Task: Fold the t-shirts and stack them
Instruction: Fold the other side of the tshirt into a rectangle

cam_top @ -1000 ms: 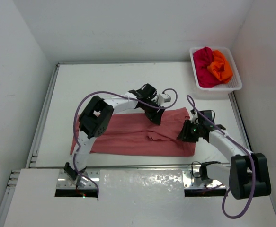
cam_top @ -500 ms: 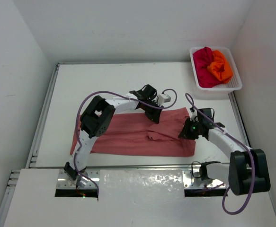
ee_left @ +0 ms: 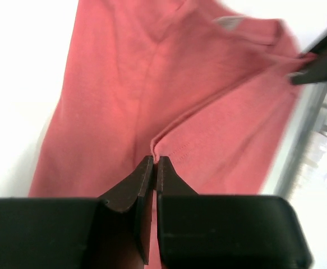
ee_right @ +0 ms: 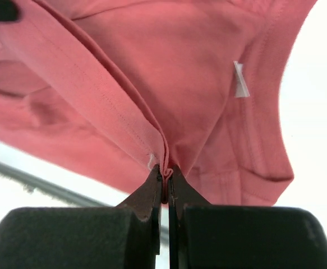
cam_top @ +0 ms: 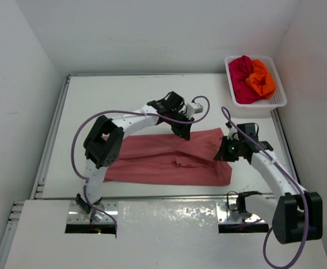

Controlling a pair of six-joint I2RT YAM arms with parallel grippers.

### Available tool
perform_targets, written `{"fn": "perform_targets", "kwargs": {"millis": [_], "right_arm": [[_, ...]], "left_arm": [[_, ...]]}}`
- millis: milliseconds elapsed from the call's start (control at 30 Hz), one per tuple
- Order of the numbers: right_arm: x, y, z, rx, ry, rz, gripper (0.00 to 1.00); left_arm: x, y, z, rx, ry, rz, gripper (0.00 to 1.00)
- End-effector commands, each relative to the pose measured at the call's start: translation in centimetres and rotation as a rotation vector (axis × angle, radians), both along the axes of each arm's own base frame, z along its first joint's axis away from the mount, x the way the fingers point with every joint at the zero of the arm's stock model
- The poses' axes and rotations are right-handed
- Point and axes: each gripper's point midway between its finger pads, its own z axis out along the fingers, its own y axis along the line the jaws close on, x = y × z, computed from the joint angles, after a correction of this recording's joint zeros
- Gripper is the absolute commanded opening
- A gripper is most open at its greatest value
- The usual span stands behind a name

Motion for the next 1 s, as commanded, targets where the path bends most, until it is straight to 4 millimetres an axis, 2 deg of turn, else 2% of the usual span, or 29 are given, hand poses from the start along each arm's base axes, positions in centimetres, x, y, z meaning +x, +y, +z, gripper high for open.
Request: {"fn": "perform_targets", "kwargs": {"millis": [0,133,267,367,467,533,567,600,633,700,733,767,867,967], "right_arm": [[-1.3,0.4,1.7,0.018,0.026,0.053,0.0],[-2.3,1.1,2.1,0.048,0.078,0.07,0.0],[-2.9,1.2,3.4,0.033,0.091,0.103,0.0],[-1.0,1.5,3.2,0.044,0.04,0.083,0.0],[3.0,1.8,3.1,0.046,-0.023,0.064,0.0],[5.4,1.1,1.6,-0.013,-0.023,0.062,0.0],[7.4,0.7,1.8,-0.041,-0.069,0.052,0.0],[8.2,0.5,0.4,-0.055,-0.042,0.051,0.0],[9.1,0.3,0.0,-0.067,-0.05,0.052,0.0],[11.7,0.3,0.3,-0.079,-0.089,0.048,0.0],[12.1,0.3,-1.0,-0.089,-0.056,0.054,0.0],[13.2,0.3,-0.7,-0.092,-0.067,0.054,0.0],[13.5,-0.3,-2.2,-0.136,-0.027,0.063,0.0],[14.3,-0.6,-2.7,-0.154,-0.039,0.054,0.0]], "left_arm": [[-1.8,0.2,3.8,-0.068,-0.02,-0.042,0.0],[-3.6,1.4,2.5,-0.043,0.032,-0.057,0.0],[-3.5,1.7,2.4,-0.042,0.03,-0.056,0.0],[-2.8,1.3,2.2,-0.051,0.032,-0.04,0.0],[-0.7,1.6,1.4,-0.045,0.047,0.05,0.0],[1.6,2.7,0.5,-0.027,0.046,0.147,0.0],[2.5,3.2,0.1,-0.016,0.046,0.18,0.0],[2.9,3.6,-0.4,-0.003,0.047,0.209,0.0],[3.4,4.0,-0.9,0.016,0.031,0.234,0.0],[4.1,3.8,-0.8,0.001,-0.001,0.256,0.0],[3.9,4.1,-1.2,0.005,0.012,0.288,0.0],[4.0,4.2,-1.4,0.005,0.009,0.299,0.0],[4.4,4.5,-2.2,0.026,0.005,0.339,0.0],[4.1,4.3,-2.9,0.022,0.019,0.322,0.0]]}}
